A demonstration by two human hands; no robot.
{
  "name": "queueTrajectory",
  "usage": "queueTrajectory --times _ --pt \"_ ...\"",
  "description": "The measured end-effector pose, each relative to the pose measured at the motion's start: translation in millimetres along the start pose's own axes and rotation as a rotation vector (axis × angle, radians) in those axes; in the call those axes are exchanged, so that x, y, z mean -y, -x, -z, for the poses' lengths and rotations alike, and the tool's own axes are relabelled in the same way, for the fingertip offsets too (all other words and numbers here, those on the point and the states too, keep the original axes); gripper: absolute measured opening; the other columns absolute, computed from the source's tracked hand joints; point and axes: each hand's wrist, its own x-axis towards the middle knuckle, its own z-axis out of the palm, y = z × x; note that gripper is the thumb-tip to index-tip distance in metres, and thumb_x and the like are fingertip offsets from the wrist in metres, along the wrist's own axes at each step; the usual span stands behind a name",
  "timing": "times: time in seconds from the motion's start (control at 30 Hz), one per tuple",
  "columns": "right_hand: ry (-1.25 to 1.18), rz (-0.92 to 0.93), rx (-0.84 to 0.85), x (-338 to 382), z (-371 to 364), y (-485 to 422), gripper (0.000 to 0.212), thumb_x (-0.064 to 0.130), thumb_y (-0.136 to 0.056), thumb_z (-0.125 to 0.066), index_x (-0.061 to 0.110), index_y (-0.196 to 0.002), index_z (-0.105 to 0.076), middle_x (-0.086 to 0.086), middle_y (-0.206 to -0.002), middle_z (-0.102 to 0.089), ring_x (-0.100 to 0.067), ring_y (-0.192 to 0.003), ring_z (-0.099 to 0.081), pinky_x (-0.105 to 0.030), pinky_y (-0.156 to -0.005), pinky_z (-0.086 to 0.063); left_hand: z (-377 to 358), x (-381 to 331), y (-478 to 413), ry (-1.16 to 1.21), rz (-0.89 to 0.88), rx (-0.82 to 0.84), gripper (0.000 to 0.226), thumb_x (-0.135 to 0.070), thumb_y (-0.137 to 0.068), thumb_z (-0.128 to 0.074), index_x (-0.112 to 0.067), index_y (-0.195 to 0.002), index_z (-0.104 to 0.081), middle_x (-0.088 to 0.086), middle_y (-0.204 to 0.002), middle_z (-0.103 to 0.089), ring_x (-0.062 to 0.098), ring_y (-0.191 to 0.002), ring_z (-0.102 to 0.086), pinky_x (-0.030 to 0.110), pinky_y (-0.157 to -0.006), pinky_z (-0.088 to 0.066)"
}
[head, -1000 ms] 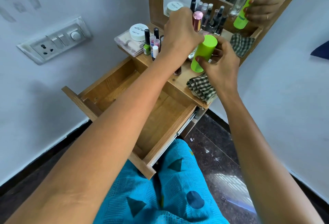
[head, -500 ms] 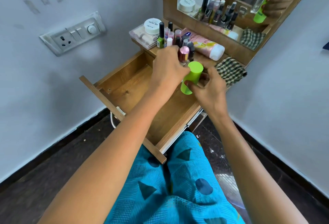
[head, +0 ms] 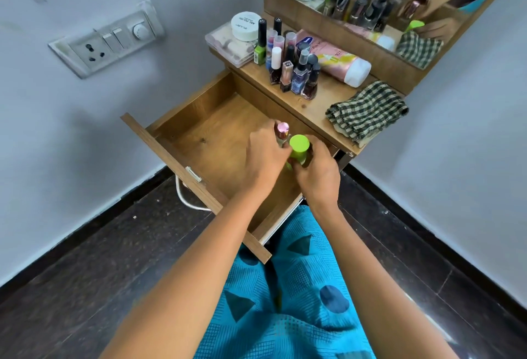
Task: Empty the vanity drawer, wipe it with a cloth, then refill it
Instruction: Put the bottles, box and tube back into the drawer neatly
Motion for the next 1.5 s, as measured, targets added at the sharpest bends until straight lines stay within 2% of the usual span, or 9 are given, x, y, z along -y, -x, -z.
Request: queueTrajectory --times 0.17,0.37,0.5,0.73,0.9,0.97,1.1,1.3,1.5 --pt "0.123 -0.045 -0.081 -13 -7 -2 0.047 0.015 -0.082 -0.063 0.012 -0.127 -0.048 -0.005 -0.124 -0.058 -0.025 -0.114 -0.052 -0.035 -0.101 -0.025 -20 7 -4 0.002 0.015 0.025 0.031 -0.014 -0.078 -0.069 -0.004 -0.107 -0.062 0.012 -0.101 -0.068 0.022 -0.092 -0.065 0.020 -0.067 -0.045" --pt "0.202 -0.090 -0.193 -24 -18 -9 0.042 0.011 -0.075 -0.065 0.009 -0.116 -0.055 -0.009 -0.112 -0.064 -0.027 -0.113 -0.051 -0.035 -0.087 -0.018 -37 9 -13 0.019 0.032 0.010 0.029 -0.013 -0.076 -0.069 -0.003 -0.103 -0.062 0.014 -0.099 -0.068 0.023 -0.090 -0.065 0.023 -0.067 -0.046" --pt "0.257 -0.135 -0.230 -22 -22 -11 0.031 0.011 -0.076 -0.062 0.007 -0.107 -0.057 -0.010 -0.107 -0.065 -0.029 -0.112 -0.051 -0.036 -0.084 -0.016 -50 11 -19 0.039 0.020 0.033 0.032 -0.013 -0.074 -0.073 -0.004 -0.103 -0.062 0.013 -0.100 -0.068 0.024 -0.091 -0.065 0.032 -0.075 -0.055" --pt "0.357 -0.193 -0.285 -16 -29 -14 0.025 0.010 -0.075 -0.061 0.001 -0.099 -0.059 -0.019 -0.100 -0.066 -0.037 -0.106 -0.054 -0.039 -0.079 -0.019 -64 14 -25 0.126 0.007 0.047 0.030 -0.010 -0.073 -0.071 -0.005 -0.101 -0.064 0.014 -0.100 -0.068 0.026 -0.089 -0.065 0.036 -0.077 -0.053" --pt "0.320 -0.319 -0.138 -14 -26 -15 0.039 0.020 -0.090 -0.048 0.004 -0.125 -0.045 -0.017 -0.134 -0.045 -0.035 -0.130 -0.030 -0.046 -0.094 -0.026 -67 17 -29 0.143 -0.018 0.067 0.027 -0.007 -0.073 -0.069 -0.003 -0.099 -0.064 0.015 -0.097 -0.068 0.026 -0.086 -0.064 0.027 -0.070 -0.047" --pt "0.286 -0.324 -0.152 -12 -27 -14 0.042 0.023 -0.091 -0.051 0.002 -0.127 -0.046 -0.021 -0.133 -0.044 -0.039 -0.126 -0.033 -0.048 -0.098 -0.029 -66 18 -30 0.164 -0.015 0.077 0.025 -0.004 -0.074 -0.067 -0.001 -0.098 -0.064 0.017 -0.097 -0.066 0.027 -0.087 -0.062 0.022 -0.068 -0.041" --pt "0.162 -0.289 -0.286 -14 -35 -9 0.037 0.019 -0.087 -0.058 -0.005 -0.115 -0.056 -0.028 -0.117 -0.050 -0.043 -0.112 -0.044 -0.050 -0.099 -0.036 -65 23 -31 0.187 0.047 0.140 0.033 -0.004 -0.075 -0.068 -0.001 -0.108 -0.062 0.018 -0.109 -0.063 0.028 -0.098 -0.061 0.028 -0.084 -0.045" --pt "0.044 -0.334 -0.269 -16 -27 -8 0.039 0.023 -0.092 -0.052 -0.001 -0.123 -0.054 -0.021 -0.129 -0.044 -0.034 -0.120 -0.038 -0.040 -0.106 -0.028 -69 26 -28 0.185 0.167 0.200 0.017 -0.001 -0.084 -0.056 -0.001 -0.099 -0.064 0.018 -0.100 -0.067 0.027 -0.093 -0.062 0.019 -0.064 -0.032" --pt "-0.005 -0.333 -0.262 -21 -27 -11 0.041 0.025 -0.091 -0.054 0.002 -0.125 -0.052 -0.018 -0.136 -0.040 -0.031 -0.125 -0.034 -0.042 -0.110 -0.029 -75 19 -32 0.228 0.140 0.186 0.017 0.001 -0.083 -0.057 -0.002 -0.097 -0.067 0.016 -0.099 -0.069 0.012 -0.082 -0.057 0.011 -0.060 -0.030"
